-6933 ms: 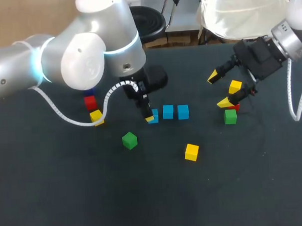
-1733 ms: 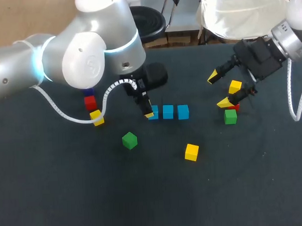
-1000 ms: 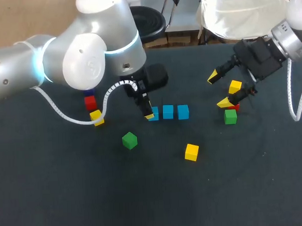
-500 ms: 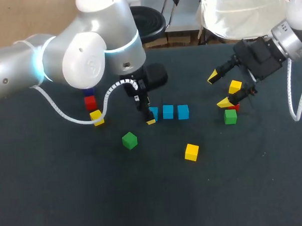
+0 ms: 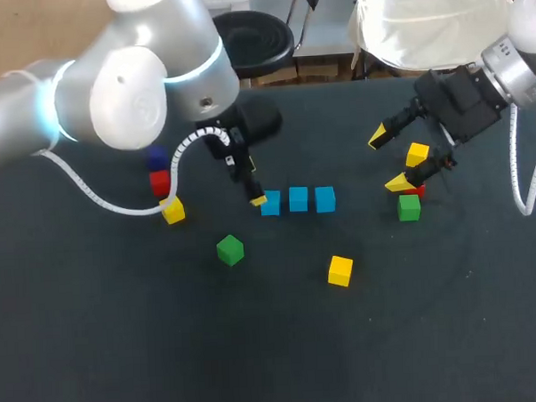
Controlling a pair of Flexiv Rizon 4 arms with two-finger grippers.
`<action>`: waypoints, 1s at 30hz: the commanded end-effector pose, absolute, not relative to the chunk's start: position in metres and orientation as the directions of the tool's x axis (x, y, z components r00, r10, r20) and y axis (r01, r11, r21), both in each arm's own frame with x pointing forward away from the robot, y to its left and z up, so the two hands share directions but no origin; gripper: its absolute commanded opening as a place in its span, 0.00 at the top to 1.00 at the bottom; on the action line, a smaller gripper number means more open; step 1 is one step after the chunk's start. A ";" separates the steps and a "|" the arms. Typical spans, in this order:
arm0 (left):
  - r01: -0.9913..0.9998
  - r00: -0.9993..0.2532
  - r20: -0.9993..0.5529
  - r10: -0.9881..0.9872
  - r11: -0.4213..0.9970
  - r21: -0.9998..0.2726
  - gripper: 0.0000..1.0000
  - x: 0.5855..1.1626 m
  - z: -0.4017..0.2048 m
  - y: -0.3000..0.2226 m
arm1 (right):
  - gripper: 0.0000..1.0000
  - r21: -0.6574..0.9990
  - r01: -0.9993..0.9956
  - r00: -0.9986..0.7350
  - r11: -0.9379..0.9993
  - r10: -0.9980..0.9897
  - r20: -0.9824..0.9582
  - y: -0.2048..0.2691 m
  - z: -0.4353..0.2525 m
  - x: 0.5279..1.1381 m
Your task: Place the blue cubes, place green cubes on the blue cubes, place the yellow cubes on the green cubes, then place the red cubes on the yellow cubes, and place purple cube on the red cubes.
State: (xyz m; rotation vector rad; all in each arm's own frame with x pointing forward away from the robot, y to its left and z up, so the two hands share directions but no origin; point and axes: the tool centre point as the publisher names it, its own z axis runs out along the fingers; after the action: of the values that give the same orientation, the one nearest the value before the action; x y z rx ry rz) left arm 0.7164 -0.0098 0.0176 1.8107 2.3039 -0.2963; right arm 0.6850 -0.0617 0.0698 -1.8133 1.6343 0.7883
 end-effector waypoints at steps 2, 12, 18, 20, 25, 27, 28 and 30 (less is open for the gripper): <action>0.974 -0.227 -0.322 0.919 0.221 -0.054 0.50 0.717 0.025 -0.004 | 0.00 -0.027 -0.995 0.081 -0.092 -0.659 -0.747 -0.062 0.070 0.685; 0.977 -0.212 -0.347 0.914 0.209 -0.047 0.00 0.711 0.038 0.003 | 0.00 -0.027 -0.995 0.081 -0.092 -0.659 -0.747 -0.062 0.070 0.685; 0.979 -0.204 -0.369 0.907 0.196 -0.060 0.00 0.711 0.040 0.010 | 0.00 -0.027 -0.995 0.081 -0.092 -0.659 -0.747 -0.062 0.070 0.685; 0.980 -0.199 -0.383 0.902 0.187 -0.069 0.00 0.711 0.040 0.011 | 0.00 -0.027 -0.995 0.081 -0.092 -0.659 -0.747 -0.062 0.070 0.685; 0.984 -0.178 -0.409 0.895 0.152 -0.097 0.00 0.713 0.039 0.012 | 0.00 -0.027 -0.995 0.081 -0.092 -0.659 -0.747 -0.062 0.070 0.685; 0.984 -0.173 -0.418 0.892 0.142 -0.105 0.00 0.712 0.039 0.011 | 0.00 -0.027 -0.995 0.081 -0.092 -0.659 -0.747 -0.062 0.070 0.685; 0.984 -0.172 -0.422 0.890 0.140 -0.106 0.00 0.712 0.039 0.011 | 0.00 -0.027 -0.995 0.081 -0.092 -0.659 -0.747 -0.062 0.070 0.685; 0.985 -0.171 -0.425 0.889 0.138 -0.107 0.00 0.712 0.039 0.011 | 0.00 -0.027 -0.995 0.081 -0.092 -0.659 -0.747 -0.062 0.070 0.685</action>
State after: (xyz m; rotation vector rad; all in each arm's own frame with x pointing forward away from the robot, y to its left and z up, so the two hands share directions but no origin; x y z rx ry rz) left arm 0.7101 0.0100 0.0400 1.8280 2.1621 -0.5226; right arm 0.6850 -0.0618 0.0698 -1.8133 1.6343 0.7883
